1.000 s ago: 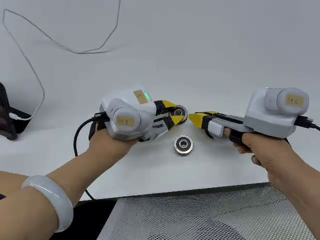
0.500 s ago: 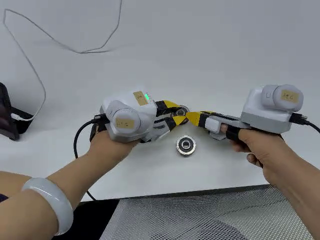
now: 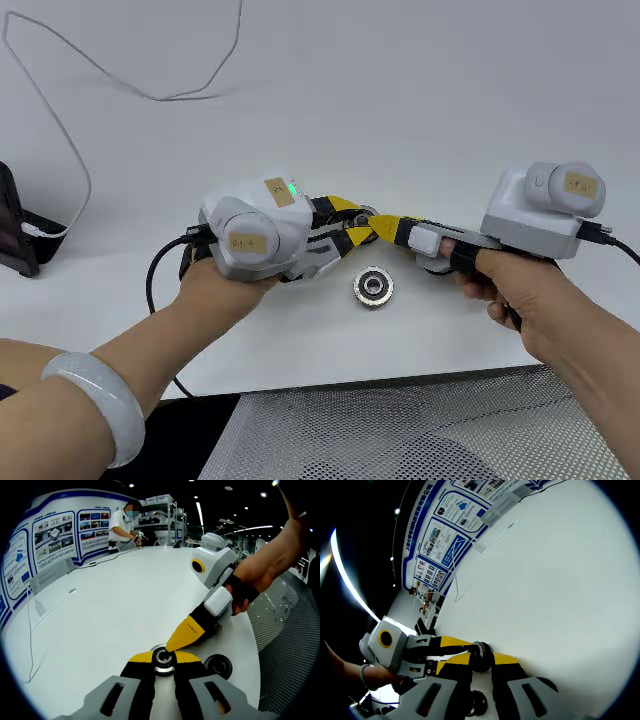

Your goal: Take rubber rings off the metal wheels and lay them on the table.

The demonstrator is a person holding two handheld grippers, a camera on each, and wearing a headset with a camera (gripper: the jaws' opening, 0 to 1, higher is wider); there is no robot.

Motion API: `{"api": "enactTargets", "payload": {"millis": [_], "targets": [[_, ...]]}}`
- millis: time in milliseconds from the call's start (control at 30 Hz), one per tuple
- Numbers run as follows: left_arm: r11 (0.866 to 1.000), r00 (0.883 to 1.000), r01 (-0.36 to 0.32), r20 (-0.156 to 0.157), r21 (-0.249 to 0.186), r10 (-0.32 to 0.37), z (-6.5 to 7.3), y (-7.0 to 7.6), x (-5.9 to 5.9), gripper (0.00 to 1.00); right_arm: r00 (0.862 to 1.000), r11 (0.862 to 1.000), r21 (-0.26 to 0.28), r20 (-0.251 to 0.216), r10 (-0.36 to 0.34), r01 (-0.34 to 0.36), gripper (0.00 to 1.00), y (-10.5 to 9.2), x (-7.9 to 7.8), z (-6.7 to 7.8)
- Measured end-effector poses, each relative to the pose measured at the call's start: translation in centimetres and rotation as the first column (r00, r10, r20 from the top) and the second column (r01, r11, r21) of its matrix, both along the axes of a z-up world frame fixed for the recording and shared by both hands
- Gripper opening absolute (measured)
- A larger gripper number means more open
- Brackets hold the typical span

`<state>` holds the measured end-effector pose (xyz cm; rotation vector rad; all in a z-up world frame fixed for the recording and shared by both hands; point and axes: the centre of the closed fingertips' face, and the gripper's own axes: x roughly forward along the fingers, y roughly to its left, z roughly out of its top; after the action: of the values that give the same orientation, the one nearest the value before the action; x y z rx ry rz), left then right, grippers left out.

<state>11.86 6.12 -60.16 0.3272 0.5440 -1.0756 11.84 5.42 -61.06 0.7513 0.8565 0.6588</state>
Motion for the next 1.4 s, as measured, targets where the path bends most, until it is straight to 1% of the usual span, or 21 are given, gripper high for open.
{"api": "enactTargets", "payload": {"millis": [233,333,633,833,933,967,1000,1067,1100,1200,1400], "targets": [[1.0,1.0,-0.001,-0.001,-0.003,0.001,-0.02,0.03,-0.03,0.13,1.0,1.0,0.01,-0.002,0.003,-0.003,0.15,0.06,-0.18,0.29],[1.0,1.0,0.0,-0.001,-0.004,0.0,-0.08,0.09,-0.01,0.13,1.0,1.0,0.006,0.005,-0.003,0.003,0.13,-0.19,-0.26,0.53],[1.0,1.0,-0.002,-0.002,-0.005,0.002,-0.13,0.15,0.02,0.13,1.0,1.0,-0.02,0.023,0.004,-0.003,0.05,-0.61,-0.19,0.31],[1.0,1.0,-0.002,-0.003,-0.008,0.002,-0.07,0.07,-0.02,0.13,0.999,1.0,-0.025,0.031,0.008,-0.007,0.04,-0.55,-0.06,0.35],[1.0,1.0,-0.002,-0.003,-0.007,0.002,-0.08,0.08,0.0,0.13,1.0,1.0,-0.028,0.028,0.014,-0.014,0.04,-0.39,-0.05,0.34],[1.0,1.0,-0.003,-0.003,-0.008,0.003,-0.08,0.08,0.0,0.13,1.0,1.0,-0.02,0.024,0.018,-0.017,0.05,-0.23,-0.07,0.4],[1.0,1.0,-0.004,-0.004,-0.009,0.004,-0.09,0.09,0.01,0.13,0.999,1.0,-0.026,0.027,0.018,-0.017,0.06,-0.17,-0.03,0.4],[1.0,1.0,-0.004,-0.004,-0.01,0.004,-0.1,0.09,0.01,0.13,0.999,0.998,-0.051,0.043,0.029,-0.027,0.04,-0.35,-0.04,0.29],[1.0,1.0,-0.004,-0.004,-0.01,0.004,-0.1,0.08,0.01,0.13,0.998,0.998,-0.05,0.048,0.029,-0.027,0.04,-0.31,-0.02,0.42],[1.0,1.0,-0.003,-0.002,-0.011,0.003,-0.1,0.06,0.01,0.13,0.996,0.996,-0.079,0.072,0.045,-0.039,0.02,-0.3,-0.01,0.57],[1.0,1.0,-0.003,-0.003,-0.01,0.003,-0.06,-0.02,-0.02,0.13,0.995,0.995,-0.09,0.081,0.057,-0.049,0.02,-0.2,0.01,0.85]]}}
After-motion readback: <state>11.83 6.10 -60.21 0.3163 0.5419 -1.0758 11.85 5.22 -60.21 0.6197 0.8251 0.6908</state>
